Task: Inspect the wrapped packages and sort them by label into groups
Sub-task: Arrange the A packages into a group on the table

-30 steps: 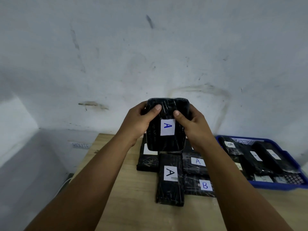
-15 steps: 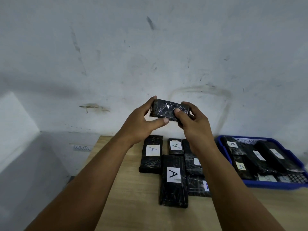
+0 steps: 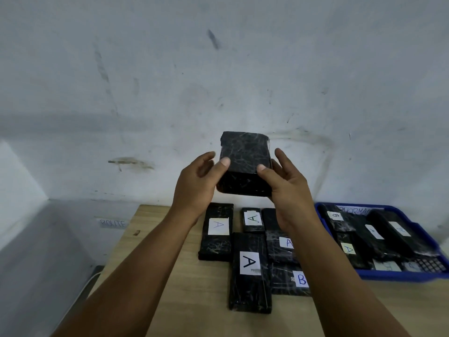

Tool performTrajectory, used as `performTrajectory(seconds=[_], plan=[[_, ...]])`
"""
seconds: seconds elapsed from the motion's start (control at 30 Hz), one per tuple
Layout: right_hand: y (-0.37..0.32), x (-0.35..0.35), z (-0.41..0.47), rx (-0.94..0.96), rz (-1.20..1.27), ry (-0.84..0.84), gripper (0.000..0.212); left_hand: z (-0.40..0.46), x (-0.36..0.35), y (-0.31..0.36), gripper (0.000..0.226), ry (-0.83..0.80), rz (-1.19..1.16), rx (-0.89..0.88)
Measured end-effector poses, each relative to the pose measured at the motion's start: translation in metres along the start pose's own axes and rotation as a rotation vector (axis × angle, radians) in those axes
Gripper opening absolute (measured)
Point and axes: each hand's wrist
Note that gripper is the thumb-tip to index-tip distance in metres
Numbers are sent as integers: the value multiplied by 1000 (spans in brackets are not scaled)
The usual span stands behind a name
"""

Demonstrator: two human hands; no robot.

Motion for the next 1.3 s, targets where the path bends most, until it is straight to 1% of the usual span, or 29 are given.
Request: performTrajectory(seconds=[0.03, 0.07, 0.1, 0.2, 0.27, 0.3, 0.33, 0.43, 0.47, 0.5, 0.63, 0.73, 0.83, 0.9, 1.0, 1.07, 1.13, 1.2, 1.27, 1.3], plan=[[3, 2, 1, -1, 2, 5, 80, 2, 1, 2, 66, 35, 65, 77], [6, 3, 1, -10, -15, 1, 86, 6, 2, 0, 74, 40, 85, 125], [8, 4, 1, -19, -39, -10, 89, 9, 2, -2, 72, 24, 69, 150], [10, 7, 3, -93, -78, -29, 99, 12, 3, -4, 36, -10, -28, 185], [10, 9, 7, -133, -72, -39, 106, 12, 4, -4, 22, -25, -33, 158], [9, 8, 7, -142, -63, -36, 103, 11, 4, -6, 18, -33, -39, 137], [9, 7, 7, -150, -65, -26, 95, 11, 4, -6, 15, -41, -46, 127], [16, 9, 9, -124, -60, -14, 46, 13, 4, -8, 12, -65, -36, 108], [18, 9, 9, -116, -48, -23, 39, 14, 4, -7, 13, -73, -45, 106], [20, 10, 9, -111, -40, -37, 36, 14, 4, -5, 13, -84, -68, 104], [25, 6, 7, -103, -49, -105, 35, 14, 1, -2, 16, -91, -151, 91], [23, 5, 8, -122, -72, -93, 34, 13, 2, -7, 20, -66, -149, 89], [18, 5, 10, -128, -43, -60, 39, 9, 1, -14, 21, -122, -111, 81], [17, 5, 11, -95, -22, -38, 39, 8, 1, -17, 23, -159, -105, 80], [16, 8, 8, -47, -33, -62, 36, 8, 4, -15, 36, -201, -108, 68], [16, 9, 6, -20, -67, -104, 41, 8, 5, -10, 44, -191, -87, 18], [18, 8, 4, 0, -97, -133, 46, 7, 5, -5, 41, -130, -45, -40], [18, 8, 3, 5, -95, -130, 46, 9, 6, -4, 34, -85, -49, -63], [14, 7, 2, -7, -102, -126, 39, 11, 9, -7, 34, -102, -60, -72], [11, 5, 1, -27, -106, -122, 35, 11, 11, -10, 38, -118, -37, -90]])
Point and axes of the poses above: each hand's wrist, its own z-axis towards the middle knuckle, its own x-axis out of the back of the hand, y = z × x, and after that the axes turned 5 degrees about x, right-handed
